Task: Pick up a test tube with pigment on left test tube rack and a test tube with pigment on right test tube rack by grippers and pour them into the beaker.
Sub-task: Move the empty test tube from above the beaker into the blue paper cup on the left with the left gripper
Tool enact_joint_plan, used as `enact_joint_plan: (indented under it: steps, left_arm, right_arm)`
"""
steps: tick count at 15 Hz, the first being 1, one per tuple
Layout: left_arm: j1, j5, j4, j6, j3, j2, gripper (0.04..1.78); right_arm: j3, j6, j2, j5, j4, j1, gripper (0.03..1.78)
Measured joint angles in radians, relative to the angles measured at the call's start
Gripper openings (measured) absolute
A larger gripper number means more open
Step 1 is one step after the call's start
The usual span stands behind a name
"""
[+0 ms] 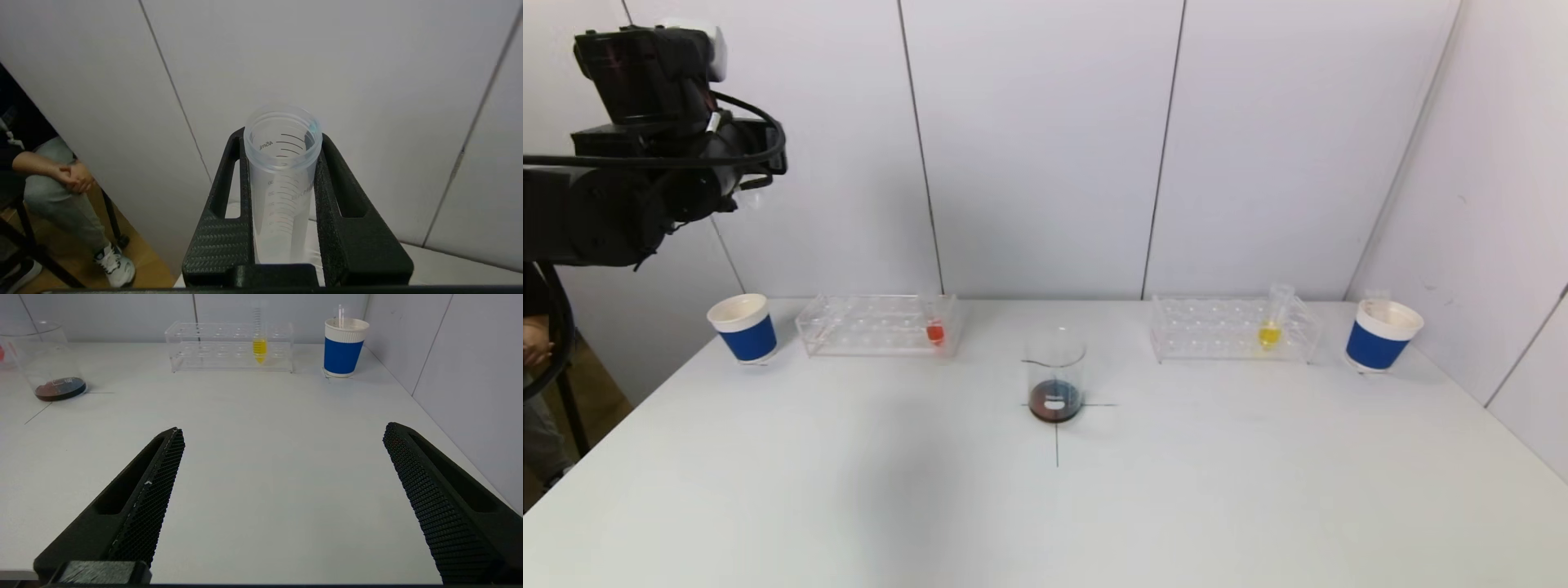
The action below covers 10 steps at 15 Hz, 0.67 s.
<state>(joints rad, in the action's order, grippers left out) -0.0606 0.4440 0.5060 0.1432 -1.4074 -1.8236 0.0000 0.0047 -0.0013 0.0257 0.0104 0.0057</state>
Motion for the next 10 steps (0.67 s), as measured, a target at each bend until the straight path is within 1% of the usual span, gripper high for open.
enact_joint_plan:
  steps: [4, 6, 10]
  left_arm:
    - [0.108, -0.026, 0.053, -0.026, 0.060, -0.035, 0.45]
    - [0.152, -0.040, 0.089, -0.041, 0.079, -0.061, 0.45]
    - [0.226, -0.055, 0.101, -0.061, 0.102, -0.115, 0.45]
  right_arm:
    - [0.000, 0.000, 0.000, 0.000, 0.000, 0.000, 1.77]
    - [0.000, 0.000, 0.000, 0.000, 0.000, 0.000, 1.77]
    - [0.000, 0.000, 0.000, 0.000, 0.000, 0.000, 1.77]
